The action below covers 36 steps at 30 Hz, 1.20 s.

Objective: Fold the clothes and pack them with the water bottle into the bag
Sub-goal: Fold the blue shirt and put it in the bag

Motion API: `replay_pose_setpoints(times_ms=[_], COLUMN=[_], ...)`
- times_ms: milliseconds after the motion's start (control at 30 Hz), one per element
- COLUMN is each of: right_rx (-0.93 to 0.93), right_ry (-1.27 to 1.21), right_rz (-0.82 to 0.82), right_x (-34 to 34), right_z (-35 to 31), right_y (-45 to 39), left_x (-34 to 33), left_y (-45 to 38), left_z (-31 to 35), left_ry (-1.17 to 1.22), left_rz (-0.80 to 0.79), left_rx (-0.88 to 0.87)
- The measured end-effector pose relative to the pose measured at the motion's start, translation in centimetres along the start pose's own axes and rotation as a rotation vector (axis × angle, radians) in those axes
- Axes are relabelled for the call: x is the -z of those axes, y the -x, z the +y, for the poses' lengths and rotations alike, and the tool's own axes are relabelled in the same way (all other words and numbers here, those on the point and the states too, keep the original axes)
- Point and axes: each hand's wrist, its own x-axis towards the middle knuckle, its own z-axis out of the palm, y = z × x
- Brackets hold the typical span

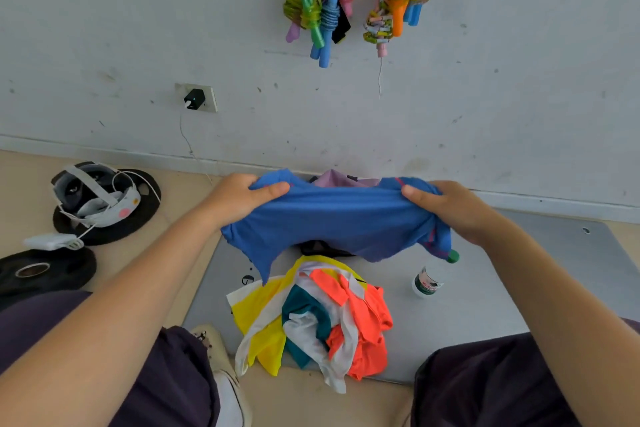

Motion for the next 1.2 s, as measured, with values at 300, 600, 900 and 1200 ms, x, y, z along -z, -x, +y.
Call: replay_pose_setpoints(times_ms=[300, 600, 900, 1200], right_rx=[-0.045, -0.162, -0.284, -0.212], right_ry=[-0.037, 0.293, 0.463, 0.245], right_rz=[-0.090, -0.085, -0.168, 0.501], right_x=[2.1, -2.5, -11.6, -16.3], right_z=[-1.9, 6.0, 20.6, 25.1], right_y=[-0.9, -10.8, -18.3, -15.4], left_x=[3.4, -3.2, -15.8, -20.0], left_y=[-1.1, -9.6, -14.6, -13.5], left_z=[2.8, -4.7, -18.8, -24.4], left_ry=[-0.184, -0.390, -0.295, 0.041], left_rz=[-0.139, -0.388, -0.327, 0.246], left_rx=[-0.011, 0.205, 0.333, 0.427])
